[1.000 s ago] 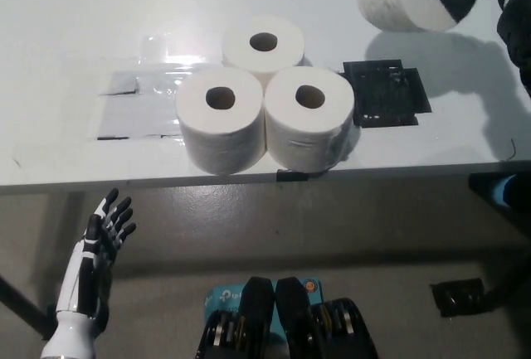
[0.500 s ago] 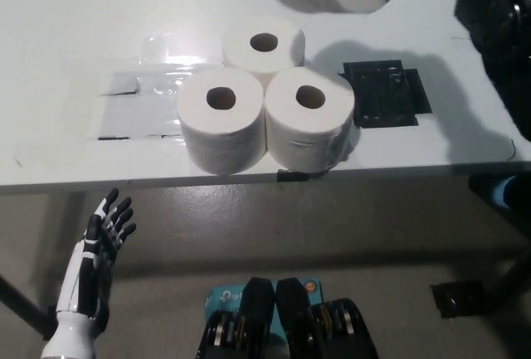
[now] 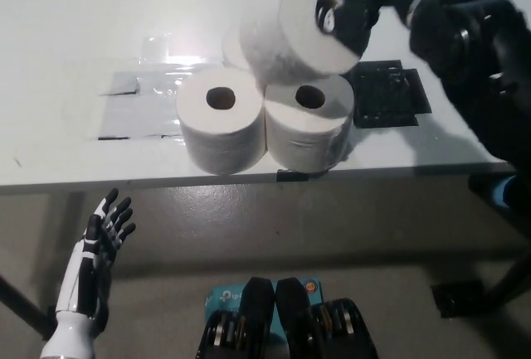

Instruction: A few rolls of toilet paper are kept infront of the robot and the robot uses its right hand to lift one of the rolls and and places it on top of the other rolls to stack it.

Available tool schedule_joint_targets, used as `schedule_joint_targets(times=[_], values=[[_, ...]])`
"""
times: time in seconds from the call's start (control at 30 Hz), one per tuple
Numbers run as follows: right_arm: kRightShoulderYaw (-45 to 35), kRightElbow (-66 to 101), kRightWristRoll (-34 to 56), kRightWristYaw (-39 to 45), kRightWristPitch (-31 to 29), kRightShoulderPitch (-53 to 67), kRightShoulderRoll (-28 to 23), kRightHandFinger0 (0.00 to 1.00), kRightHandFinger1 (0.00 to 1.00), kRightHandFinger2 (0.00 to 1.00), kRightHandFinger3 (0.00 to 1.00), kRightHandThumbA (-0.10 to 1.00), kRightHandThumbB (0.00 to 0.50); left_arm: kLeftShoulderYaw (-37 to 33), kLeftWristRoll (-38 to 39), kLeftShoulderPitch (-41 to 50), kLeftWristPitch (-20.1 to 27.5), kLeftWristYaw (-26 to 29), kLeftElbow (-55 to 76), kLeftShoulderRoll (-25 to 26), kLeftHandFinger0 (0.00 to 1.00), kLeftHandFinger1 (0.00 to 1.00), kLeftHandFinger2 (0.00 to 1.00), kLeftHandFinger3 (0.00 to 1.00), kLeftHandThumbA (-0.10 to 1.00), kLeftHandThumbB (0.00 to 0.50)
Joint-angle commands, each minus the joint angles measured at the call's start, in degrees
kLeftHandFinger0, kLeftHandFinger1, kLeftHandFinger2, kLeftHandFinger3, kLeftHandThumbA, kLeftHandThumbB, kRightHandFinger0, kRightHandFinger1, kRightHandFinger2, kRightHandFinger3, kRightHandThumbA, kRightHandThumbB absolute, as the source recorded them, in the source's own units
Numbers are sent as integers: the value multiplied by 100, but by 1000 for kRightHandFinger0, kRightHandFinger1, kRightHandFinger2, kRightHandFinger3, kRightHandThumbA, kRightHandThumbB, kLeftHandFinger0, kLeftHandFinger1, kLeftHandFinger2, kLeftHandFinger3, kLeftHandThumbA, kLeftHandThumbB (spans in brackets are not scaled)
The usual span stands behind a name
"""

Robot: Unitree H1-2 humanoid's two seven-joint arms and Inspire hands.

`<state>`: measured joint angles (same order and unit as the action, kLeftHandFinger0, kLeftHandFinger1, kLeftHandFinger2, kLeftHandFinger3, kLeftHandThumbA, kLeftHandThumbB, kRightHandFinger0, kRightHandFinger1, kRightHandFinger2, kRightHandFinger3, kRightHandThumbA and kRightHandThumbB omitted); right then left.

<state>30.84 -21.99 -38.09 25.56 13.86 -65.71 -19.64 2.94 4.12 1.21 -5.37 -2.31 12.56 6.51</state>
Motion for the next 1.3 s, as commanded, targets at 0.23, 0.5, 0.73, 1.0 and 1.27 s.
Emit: schedule_joint_targets(times=[0.23,0.5,0.73,1.0,1.27], values=[[315,-867,-319,-121,-621,-632,381,0,288,632,344,-98,133,-23,12,-43,119,-106,132,86,1000,1000,1000,1000,1000,139],[532,-1226,-509,-98,-682,-831,593,0,162,443,241,-55,134,-35,-6,-60,82,-106,166,102,1000,1000,1000,1000,1000,165],[646,-1362,-711,132,-505,-1098,701,614,820,1000,1000,734,345,-36,18,-51,77,-109,184,90,1000,1000,1000,1000,1000,160],[705,-1744,-586,564,-499,-1411,759,1000,1000,1000,1000,683,382,-32,17,-75,77,-103,211,89,1000,1000,1000,1000,1000,136],[612,-2051,-416,725,-583,-1675,795,1000,1000,1000,1000,685,379,-18,81,-89,91,-122,194,86,1000,1000,1000,1000,1000,140]])
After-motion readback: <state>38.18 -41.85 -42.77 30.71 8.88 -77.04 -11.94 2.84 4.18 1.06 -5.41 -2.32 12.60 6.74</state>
